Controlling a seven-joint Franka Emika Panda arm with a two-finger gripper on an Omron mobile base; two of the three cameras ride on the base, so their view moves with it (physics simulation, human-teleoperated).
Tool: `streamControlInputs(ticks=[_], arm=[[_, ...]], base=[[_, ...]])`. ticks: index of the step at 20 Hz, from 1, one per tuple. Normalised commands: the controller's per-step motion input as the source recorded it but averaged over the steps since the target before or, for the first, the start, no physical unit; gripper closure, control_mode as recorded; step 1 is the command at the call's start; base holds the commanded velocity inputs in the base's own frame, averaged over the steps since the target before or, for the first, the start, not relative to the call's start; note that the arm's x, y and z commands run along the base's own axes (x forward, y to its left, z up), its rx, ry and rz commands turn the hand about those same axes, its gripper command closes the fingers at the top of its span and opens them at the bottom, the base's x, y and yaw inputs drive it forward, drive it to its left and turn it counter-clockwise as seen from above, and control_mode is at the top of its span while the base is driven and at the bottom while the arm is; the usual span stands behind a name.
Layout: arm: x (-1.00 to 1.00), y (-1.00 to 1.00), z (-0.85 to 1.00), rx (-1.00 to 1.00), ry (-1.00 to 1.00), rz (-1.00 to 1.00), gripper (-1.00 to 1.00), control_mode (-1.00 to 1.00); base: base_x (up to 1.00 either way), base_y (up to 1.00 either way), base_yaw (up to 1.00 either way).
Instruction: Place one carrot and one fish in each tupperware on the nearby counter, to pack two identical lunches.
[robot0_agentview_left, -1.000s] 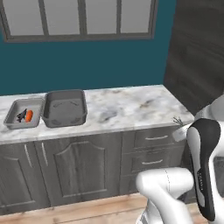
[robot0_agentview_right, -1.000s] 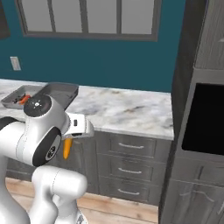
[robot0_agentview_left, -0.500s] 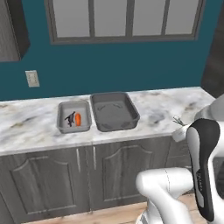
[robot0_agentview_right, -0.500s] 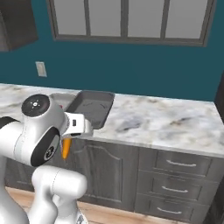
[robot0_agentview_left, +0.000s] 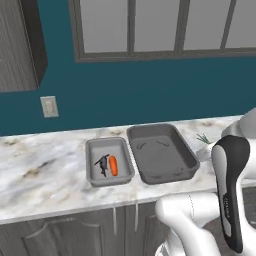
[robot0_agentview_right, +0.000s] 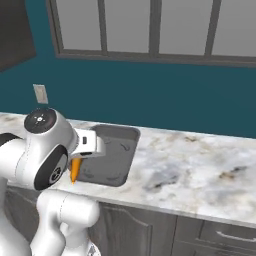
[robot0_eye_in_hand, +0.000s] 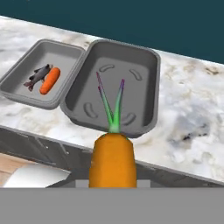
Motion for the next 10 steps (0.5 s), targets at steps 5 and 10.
streamControlInputs(ticks=[5, 10], arm=[[0.00, 0.00, 0.00, 0.00, 0.00, 0.00, 1.00, 1.00], [0.00, 0.00, 0.00, 0.00, 0.00, 0.00, 1.00, 1.00]], base=[[0.55, 0.01, -0.07], [0.48, 0.20, -0.16]])
